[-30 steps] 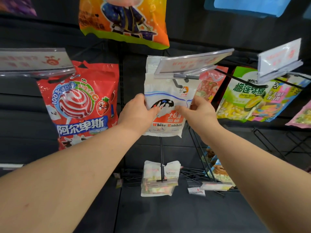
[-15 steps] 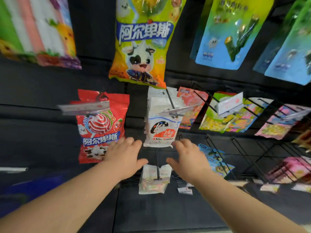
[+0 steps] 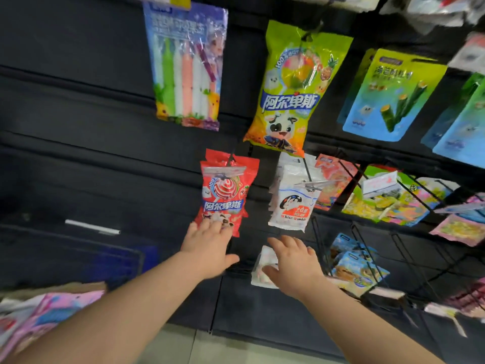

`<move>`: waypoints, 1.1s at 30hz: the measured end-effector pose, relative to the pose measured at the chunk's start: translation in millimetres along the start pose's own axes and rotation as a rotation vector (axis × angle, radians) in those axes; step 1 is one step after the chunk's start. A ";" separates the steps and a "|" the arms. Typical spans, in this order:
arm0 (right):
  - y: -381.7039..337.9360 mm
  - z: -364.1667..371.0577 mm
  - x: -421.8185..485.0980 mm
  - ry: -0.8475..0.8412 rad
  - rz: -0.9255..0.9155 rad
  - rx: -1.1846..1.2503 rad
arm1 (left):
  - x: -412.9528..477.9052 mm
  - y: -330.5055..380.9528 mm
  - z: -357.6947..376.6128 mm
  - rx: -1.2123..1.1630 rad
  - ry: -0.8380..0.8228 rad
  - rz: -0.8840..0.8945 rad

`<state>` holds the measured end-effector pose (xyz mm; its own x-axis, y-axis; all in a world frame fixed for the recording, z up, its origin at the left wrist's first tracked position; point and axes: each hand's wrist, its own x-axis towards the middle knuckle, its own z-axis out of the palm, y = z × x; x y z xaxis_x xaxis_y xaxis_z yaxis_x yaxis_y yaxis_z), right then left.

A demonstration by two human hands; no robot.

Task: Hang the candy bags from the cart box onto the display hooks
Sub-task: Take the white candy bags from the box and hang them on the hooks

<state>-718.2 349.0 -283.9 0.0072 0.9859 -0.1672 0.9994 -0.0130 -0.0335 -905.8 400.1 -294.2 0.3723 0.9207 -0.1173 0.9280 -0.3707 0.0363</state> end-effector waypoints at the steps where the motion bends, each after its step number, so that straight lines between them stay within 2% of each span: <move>1: -3.8 -0.4 -1.8 -0.003 -0.025 0.002 | -8.4 -3.4 -0.4 -0.008 0.002 -0.025; 12: -67.0 4.5 -23.0 -0.046 -0.328 0.044 | -124.6 -38.1 7.3 0.039 -0.064 -0.346; 23: -141.6 17.2 -41.5 -0.119 -0.491 0.027 | -217.0 -97.9 30.2 -0.019 -0.101 -0.565; 28: -202.2 31.9 -49.6 -0.160 -0.525 0.000 | -251.6 -151.2 44.6 -0.051 -0.136 -0.611; 33: -295.6 47.7 -55.1 -0.207 -0.541 -0.003 | -297.3 -227.1 58.4 -0.134 -0.163 -0.648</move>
<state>-1015.7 290.6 -311.7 -0.5118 0.7987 -0.3165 0.8589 0.4849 -0.1651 -1227.8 203.5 -325.5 -0.2552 0.9177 -0.3043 0.9604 0.2771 0.0303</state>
